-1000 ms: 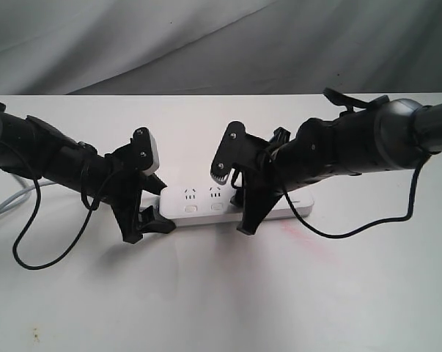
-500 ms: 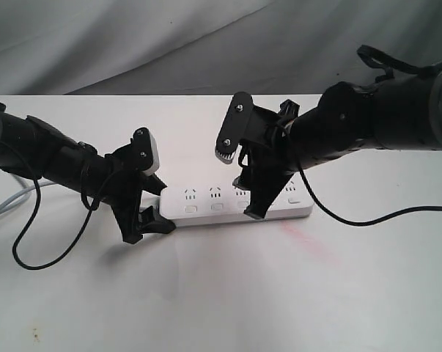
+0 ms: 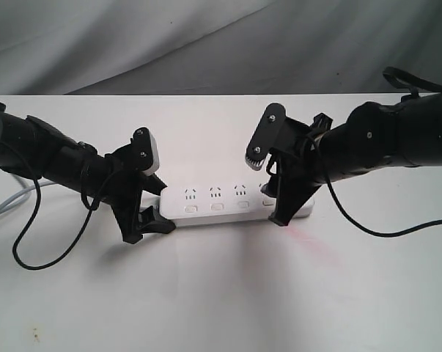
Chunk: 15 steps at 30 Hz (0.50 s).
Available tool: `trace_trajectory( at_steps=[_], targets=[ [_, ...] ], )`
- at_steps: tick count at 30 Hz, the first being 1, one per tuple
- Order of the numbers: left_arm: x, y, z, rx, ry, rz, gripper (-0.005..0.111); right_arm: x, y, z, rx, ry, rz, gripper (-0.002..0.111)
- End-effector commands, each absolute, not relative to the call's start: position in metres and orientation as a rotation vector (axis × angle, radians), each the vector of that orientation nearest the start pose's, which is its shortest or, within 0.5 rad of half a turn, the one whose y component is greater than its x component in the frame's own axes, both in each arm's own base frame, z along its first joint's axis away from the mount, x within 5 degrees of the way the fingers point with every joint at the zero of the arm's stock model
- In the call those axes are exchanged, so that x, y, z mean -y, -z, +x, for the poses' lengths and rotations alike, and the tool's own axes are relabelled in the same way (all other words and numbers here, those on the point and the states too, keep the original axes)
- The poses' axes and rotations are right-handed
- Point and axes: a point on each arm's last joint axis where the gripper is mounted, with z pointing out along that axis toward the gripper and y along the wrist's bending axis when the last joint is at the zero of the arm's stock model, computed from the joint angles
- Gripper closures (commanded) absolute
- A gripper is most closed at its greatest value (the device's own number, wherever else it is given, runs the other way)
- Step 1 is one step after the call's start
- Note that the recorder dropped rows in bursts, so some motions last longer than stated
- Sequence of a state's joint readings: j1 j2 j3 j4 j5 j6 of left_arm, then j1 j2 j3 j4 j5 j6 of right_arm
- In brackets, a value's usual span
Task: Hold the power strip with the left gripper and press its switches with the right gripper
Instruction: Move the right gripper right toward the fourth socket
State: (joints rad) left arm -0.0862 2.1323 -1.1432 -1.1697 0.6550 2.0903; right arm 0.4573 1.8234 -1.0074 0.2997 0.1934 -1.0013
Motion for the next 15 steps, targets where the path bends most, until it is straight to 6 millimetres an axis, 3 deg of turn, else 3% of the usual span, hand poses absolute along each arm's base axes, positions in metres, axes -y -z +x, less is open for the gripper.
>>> trace_trajectory(
  at_steps=[1,15],
  targets=[
    [0.086,-0.088,0.378,-2.055,0.469,1.441,0.047,-0.163,-0.165,0.327,-2.046,0.055,-1.366,0.055],
    [0.086,-0.088,0.378,-2.055,0.469,1.441,0.047,-0.165,-0.135,0.334,-2.077,0.073,-1.383,0.055]
  ],
)
